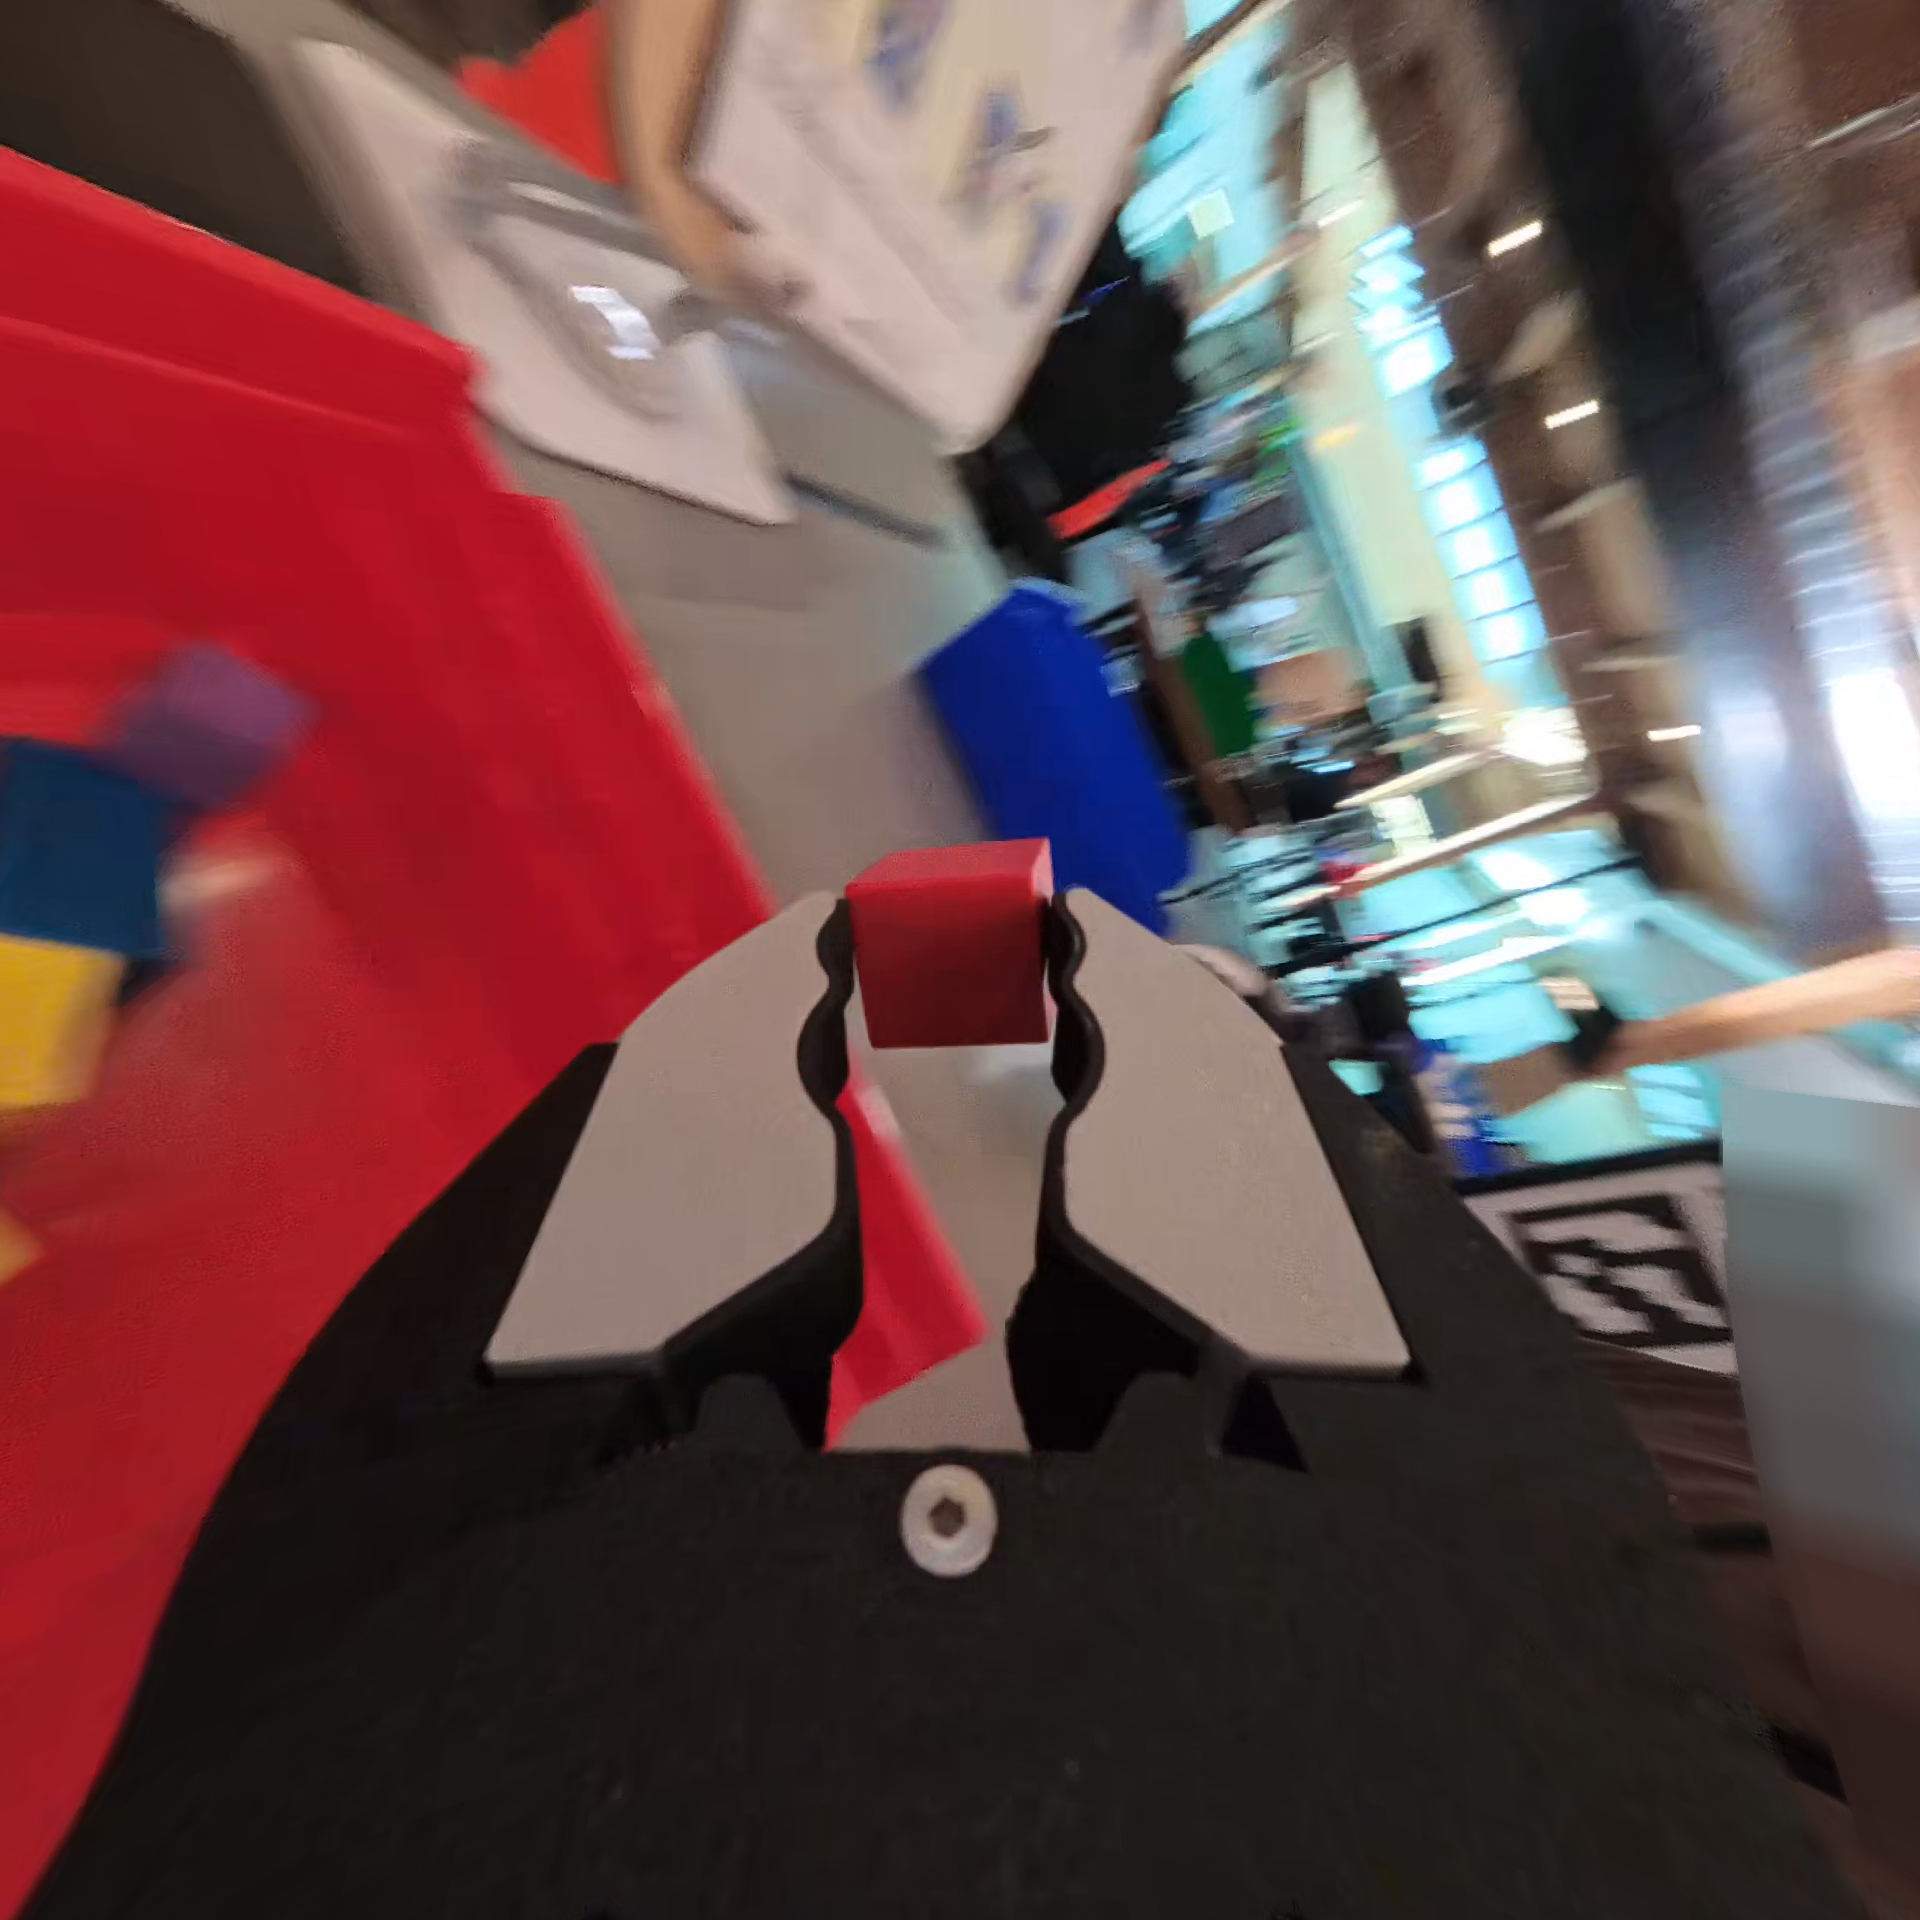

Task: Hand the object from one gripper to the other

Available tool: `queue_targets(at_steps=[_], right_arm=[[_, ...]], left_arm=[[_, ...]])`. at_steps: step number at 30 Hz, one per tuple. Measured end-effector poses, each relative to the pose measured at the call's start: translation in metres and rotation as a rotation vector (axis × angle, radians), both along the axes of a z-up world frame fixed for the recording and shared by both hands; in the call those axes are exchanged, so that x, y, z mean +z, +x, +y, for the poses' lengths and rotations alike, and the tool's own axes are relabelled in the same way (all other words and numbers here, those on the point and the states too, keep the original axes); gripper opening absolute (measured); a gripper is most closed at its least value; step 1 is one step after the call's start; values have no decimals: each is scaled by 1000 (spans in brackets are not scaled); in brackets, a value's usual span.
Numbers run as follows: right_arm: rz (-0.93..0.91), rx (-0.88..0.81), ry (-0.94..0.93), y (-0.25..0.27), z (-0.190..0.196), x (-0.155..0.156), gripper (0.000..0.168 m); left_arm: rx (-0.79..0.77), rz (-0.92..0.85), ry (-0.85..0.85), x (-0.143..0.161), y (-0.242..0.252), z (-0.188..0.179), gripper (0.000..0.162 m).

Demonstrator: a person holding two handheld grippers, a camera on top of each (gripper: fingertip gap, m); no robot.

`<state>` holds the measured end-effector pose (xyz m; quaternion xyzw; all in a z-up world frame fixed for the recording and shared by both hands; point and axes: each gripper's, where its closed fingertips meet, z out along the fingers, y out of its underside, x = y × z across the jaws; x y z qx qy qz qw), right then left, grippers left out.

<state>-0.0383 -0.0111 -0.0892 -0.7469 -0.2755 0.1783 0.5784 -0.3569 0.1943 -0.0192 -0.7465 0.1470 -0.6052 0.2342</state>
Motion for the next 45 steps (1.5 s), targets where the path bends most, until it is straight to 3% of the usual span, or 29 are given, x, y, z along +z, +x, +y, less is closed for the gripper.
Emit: queue_targets(at_steps=[6, 9, 13, 18, 22, 24, 27, 29, 32, 35, 38, 41, 45], right_arm=[[-59, 208, 116, -73, 52, 52, 67], [-75, 295, 188, -109, 69, 83, 69], [-57, 288, 231, -121, 80, 105, 71], [-13, 309, 249, -105, 71, 112, 32], [1, 339, 200, -92, 59, 119, 32], [3, 315, 226, -72, 55, 138, 32], [38, 153, 235, -8, 59, 178, 32], [51, 1, 168, 46, 64, 188, 32], [-29, -266, -23, 128, 78, 156, 32], [-126, -457, -337, 187, 78, 92, 32], [-165, -515, -583, 210, 67, 44, 32], [-270, -563, -789, 228, 52, 1, 32], [-267, -482, -976, 216, 37, -39, 32]], left_arm=[[-216, -283, -120, 40, 96, -77, 35], [-311, -325, -197, 49, 152, -105, 35], [-390, -323, -237, 50, 200, -128, 35], [-392, -334, -268, 46, 231, -139, 35], [-458, -400, -290, 50, 234, -154, 36], [-439, -396, -247, 48, 223, -164, 58], [-341, -310, -102, 29, 197, -189, 53], [-270, -228, 26, 9, 176, -215, 50], [-161, -86, 190, -29, 147, -250, 50], [-63, 6, 271, -60, 126, -270, 50], [-30, 121, 320, -84, 118, -277, 50], [-88, 170, 358, -88, 124, -278, 50], [-131, 249, 397, -102, 129, -281, 49]])
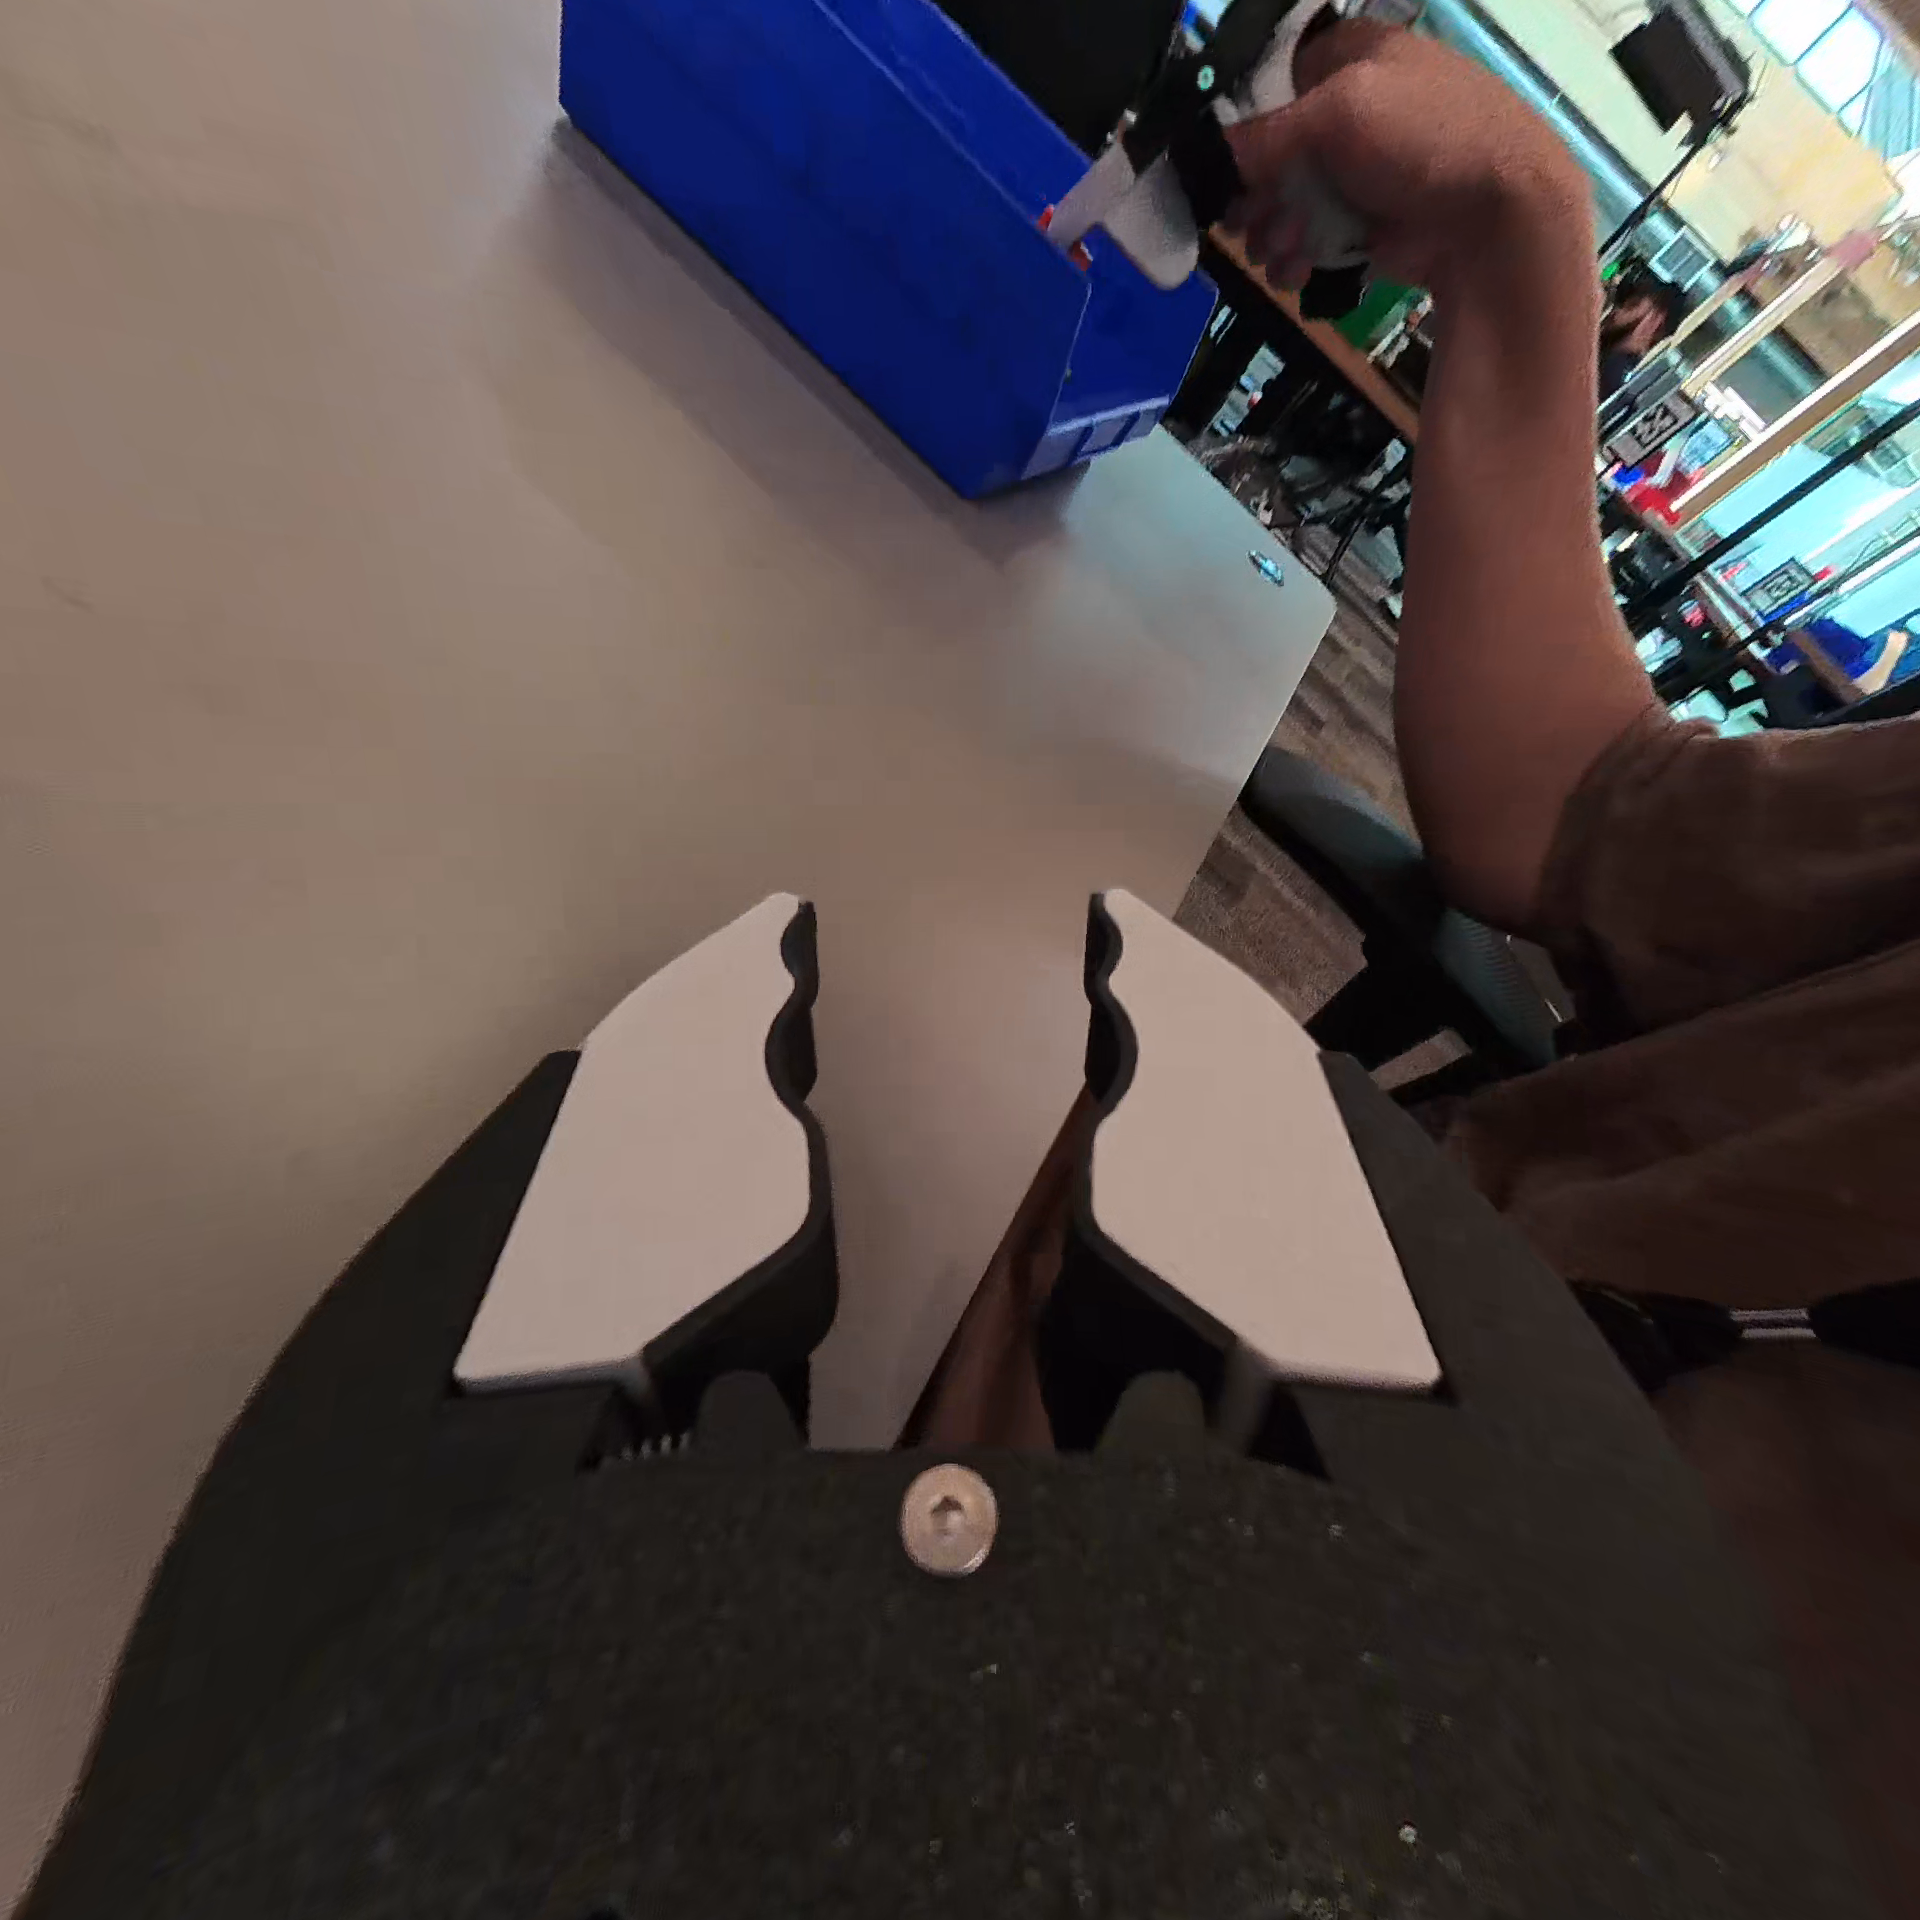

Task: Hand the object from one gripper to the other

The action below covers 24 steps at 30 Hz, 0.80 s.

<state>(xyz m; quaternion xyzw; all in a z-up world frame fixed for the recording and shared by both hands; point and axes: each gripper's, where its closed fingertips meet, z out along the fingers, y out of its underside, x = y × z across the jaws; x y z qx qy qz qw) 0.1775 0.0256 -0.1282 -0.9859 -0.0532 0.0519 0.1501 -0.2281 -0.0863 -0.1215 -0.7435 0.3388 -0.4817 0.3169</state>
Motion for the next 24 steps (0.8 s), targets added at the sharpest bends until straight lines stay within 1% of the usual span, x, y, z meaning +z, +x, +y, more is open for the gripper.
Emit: queue_targets(at_steps=[4, 7, 9, 16, 17, 18, 19, 20, 22, 24], right_arm=[[-75, 47, -97, 1, -1, -28, 33], [-70, 68, -141, -4, 2, -45, 33], [-107, 89, -188, -1, 1, -54, 33], [-134, 123, -177, -1, 2, -56, 33], [-145, 133, -176, 0, 1, -55, 39], [-170, 133, -170, 3, 0, -51, 52], [-204, 131, -148, 7, -1, -40, 58], [-243, 123, -92, 10, -1, -20, 63], [-270, 107, 117, 6, 2, 40, 63], [-259, 103, 406, -10, 2, 110, 62]], left_arm=[[-43, -12, -51, -4, 6, -9, 49], [-49, -2, -44, -5, 5, -9, 49], [-44, 13, -32, -6, 3, -8, 48], [-38, 7, -36, -4, 0, -5, 46], [-40, 4, -37, -3, 0, -6, 46], [-42, 4, -40, -3, 0, -6, 46], [-43, 9, -41, -4, 0, -6, 46], [-42, 14, -38, -4, 0, -6, 46], [-33, 17, -27, -2, -2, -6, 46], [-32, 13, -17, 1, -4, -5, 46]])
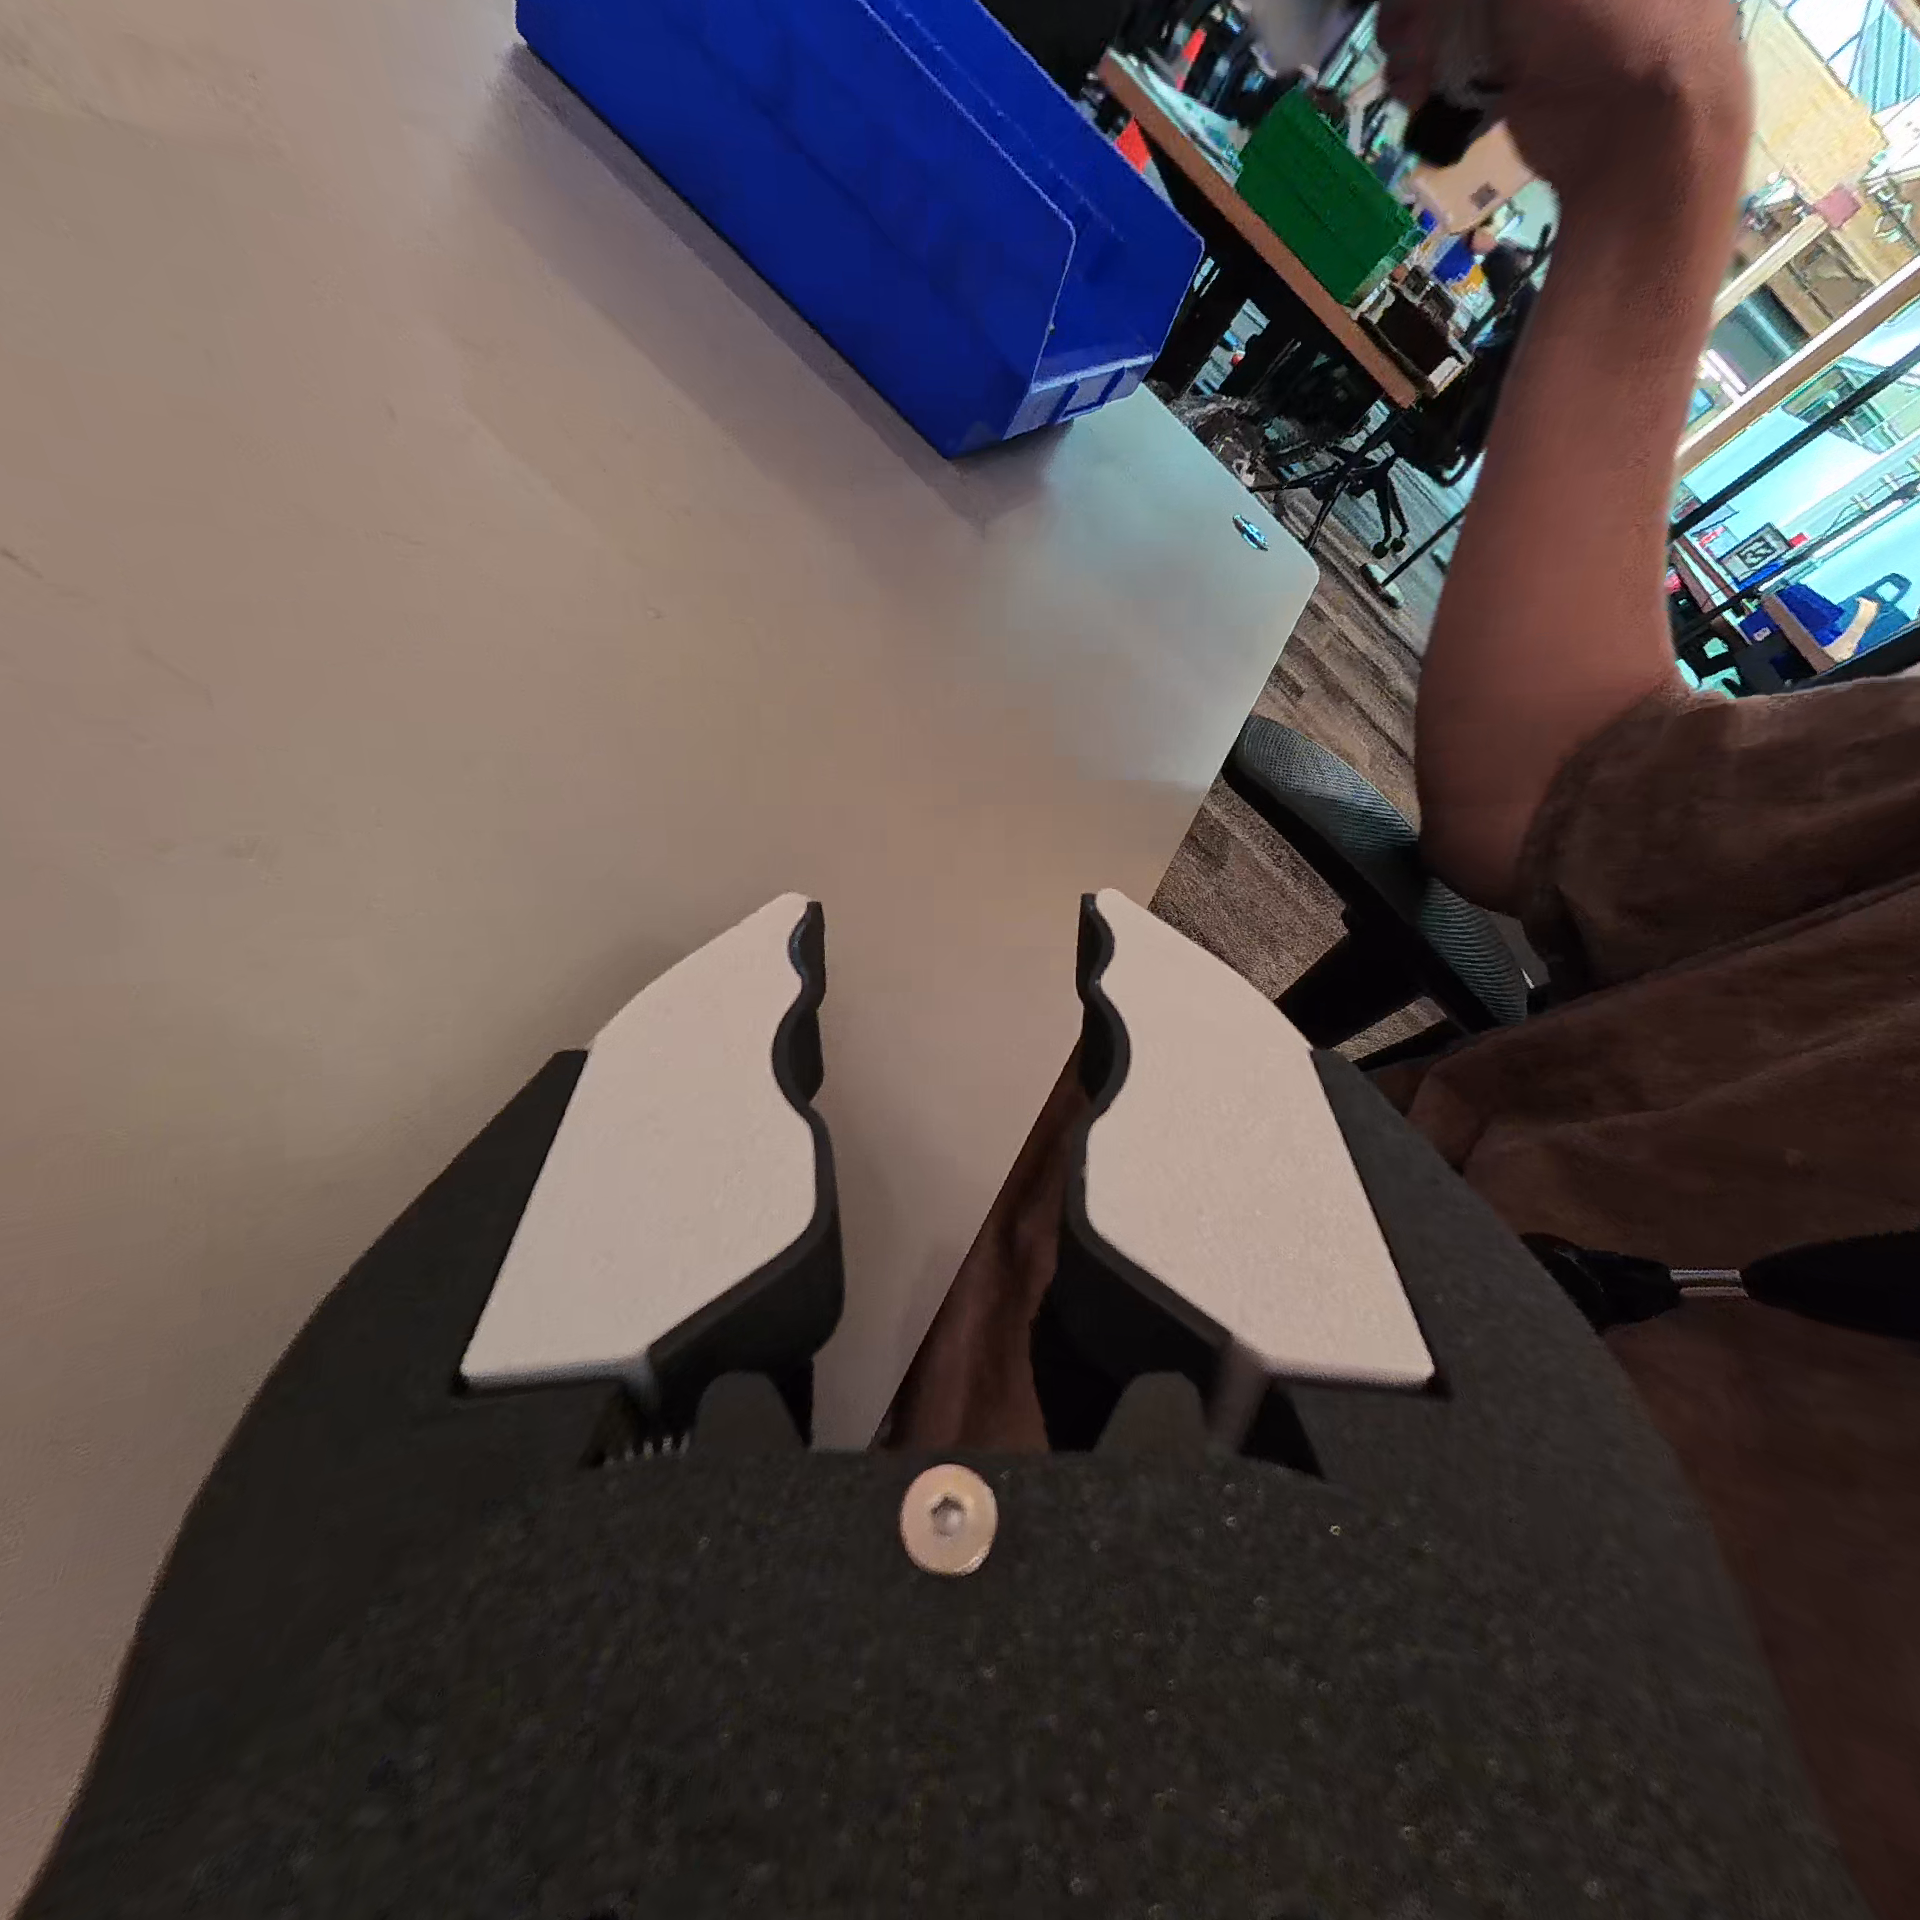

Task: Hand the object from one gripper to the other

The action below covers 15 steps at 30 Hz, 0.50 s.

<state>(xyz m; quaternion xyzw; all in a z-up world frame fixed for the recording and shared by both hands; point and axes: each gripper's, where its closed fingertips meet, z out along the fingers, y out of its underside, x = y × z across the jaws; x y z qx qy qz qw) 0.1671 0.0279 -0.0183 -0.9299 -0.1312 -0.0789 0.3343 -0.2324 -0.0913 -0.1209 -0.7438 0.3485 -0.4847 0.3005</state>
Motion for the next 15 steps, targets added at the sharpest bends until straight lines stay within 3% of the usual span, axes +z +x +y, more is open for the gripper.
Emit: queue_targets(at_steps=[3, 5, 10, 15], right_arm=[[103, 79, 373, -40, -16, 67, 52], [218, 227, 461, -86, -36, 68, 50], [472, 522, 464, -200, -91, -9, 51], [534, 626, 458, -254, -113, -70, 51]], left_arm=[[12, 12, 23, 1, -6, 3, 47], [32, 19, 38, 1, -11, 7, 48], [41, 15, 68, 12, -22, 15, 50], [99, 39, 268, 66, -54, 57, 51]])
